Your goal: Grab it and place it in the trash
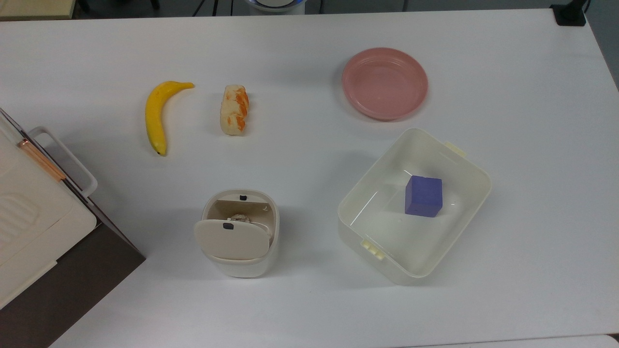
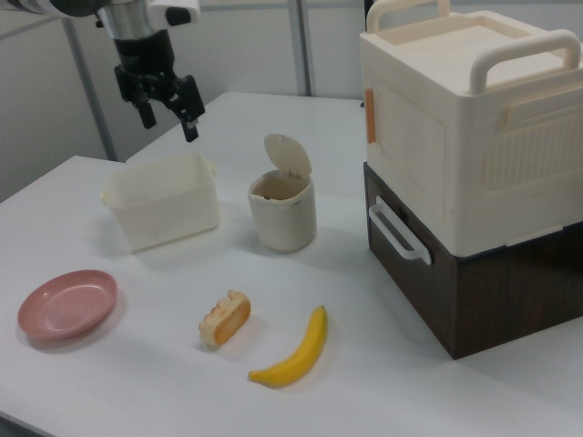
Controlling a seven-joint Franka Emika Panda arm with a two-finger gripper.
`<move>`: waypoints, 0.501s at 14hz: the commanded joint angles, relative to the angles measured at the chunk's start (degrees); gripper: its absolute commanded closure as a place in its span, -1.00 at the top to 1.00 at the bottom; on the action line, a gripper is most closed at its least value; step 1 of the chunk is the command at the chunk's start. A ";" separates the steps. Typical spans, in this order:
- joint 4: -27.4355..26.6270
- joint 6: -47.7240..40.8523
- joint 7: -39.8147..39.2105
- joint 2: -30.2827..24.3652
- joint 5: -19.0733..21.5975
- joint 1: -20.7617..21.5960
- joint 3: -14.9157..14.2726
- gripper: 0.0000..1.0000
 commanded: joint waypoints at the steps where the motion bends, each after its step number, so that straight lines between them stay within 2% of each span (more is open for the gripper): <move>1: -1.11 3.11 -3.58 -0.22 -0.71 1.31 -5.96 1.00; 2: -1.54 3.47 -5.24 -0.22 -0.79 1.40 -7.11 1.00; 4: -1.63 4.17 -7.53 -0.30 -0.80 1.32 -7.64 1.00; 7: -1.37 1.38 -6.23 -0.48 -0.80 1.49 -7.91 1.00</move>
